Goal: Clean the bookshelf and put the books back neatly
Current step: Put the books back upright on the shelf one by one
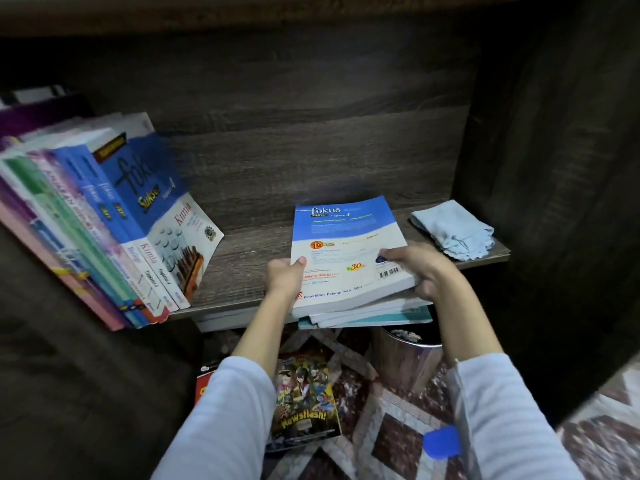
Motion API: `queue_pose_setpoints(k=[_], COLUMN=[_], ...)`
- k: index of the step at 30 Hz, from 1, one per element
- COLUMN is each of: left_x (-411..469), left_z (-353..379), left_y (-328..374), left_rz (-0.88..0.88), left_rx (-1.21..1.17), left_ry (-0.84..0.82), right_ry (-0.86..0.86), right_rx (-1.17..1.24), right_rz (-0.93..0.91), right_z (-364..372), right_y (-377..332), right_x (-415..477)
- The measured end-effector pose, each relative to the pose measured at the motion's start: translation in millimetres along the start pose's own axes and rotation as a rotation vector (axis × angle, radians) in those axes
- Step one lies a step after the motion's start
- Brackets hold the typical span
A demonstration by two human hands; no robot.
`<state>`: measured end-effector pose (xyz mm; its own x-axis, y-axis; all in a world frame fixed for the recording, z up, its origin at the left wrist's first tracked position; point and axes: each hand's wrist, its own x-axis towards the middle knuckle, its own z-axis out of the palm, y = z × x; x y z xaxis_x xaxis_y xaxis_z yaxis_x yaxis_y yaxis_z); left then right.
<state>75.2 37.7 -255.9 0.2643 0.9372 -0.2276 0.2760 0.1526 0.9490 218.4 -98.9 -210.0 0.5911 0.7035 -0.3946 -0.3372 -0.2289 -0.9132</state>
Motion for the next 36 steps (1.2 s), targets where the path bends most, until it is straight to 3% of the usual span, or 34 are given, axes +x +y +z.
queue_pose_setpoints(k=[5, 10, 14, 18, 20, 26, 31, 36], left_x=[-2.9, 0.3, -20.8, -45.5, -49.9, -60.6, -42.3, -35.5], left_z=[-19.0, -65.5, -89.9, -112.3, -126.3, -167.2, -190.6, -201.7], left_y=[13.3, 78.5, 146.4, 186.3, 186.6, 144.4, 102.2, 96.0], left_rz=[-0.036, 0.254, 0.434, 0.716, 0.771, 0.935, 0.943, 0.923], left_rx=[0.064, 0.085, -0.124, 0.139, 0.287, 0.47, 0.766, 0.994], left_ry=[-0.132, 0.084, 0.022, 0.217, 0.367, 0.578, 0.644, 0.686], right_ry=[0.039, 0.165, 0.176, 0.191, 0.187, 0.131, -0.237, -0.474], right_rx=[0.098, -0.253, -0.385, -0.553, -0.564, -0.597, -0.728, -0.647], right_rz=[-0.287, -0.624, -0.849, -1.094, -1.217, -1.317, -0.991, -0.825], right_z=[29.1, 89.9, 136.7, 174.0, 190.8, 227.4, 249.8, 259.0], right_y=[-20.2, -31.7, -18.0, 10.4, 25.7, 65.7, 78.0, 73.6], right_x=[-21.4, -52.5, -81.8, -87.5, -79.2, -54.2, -35.5, -9.1])
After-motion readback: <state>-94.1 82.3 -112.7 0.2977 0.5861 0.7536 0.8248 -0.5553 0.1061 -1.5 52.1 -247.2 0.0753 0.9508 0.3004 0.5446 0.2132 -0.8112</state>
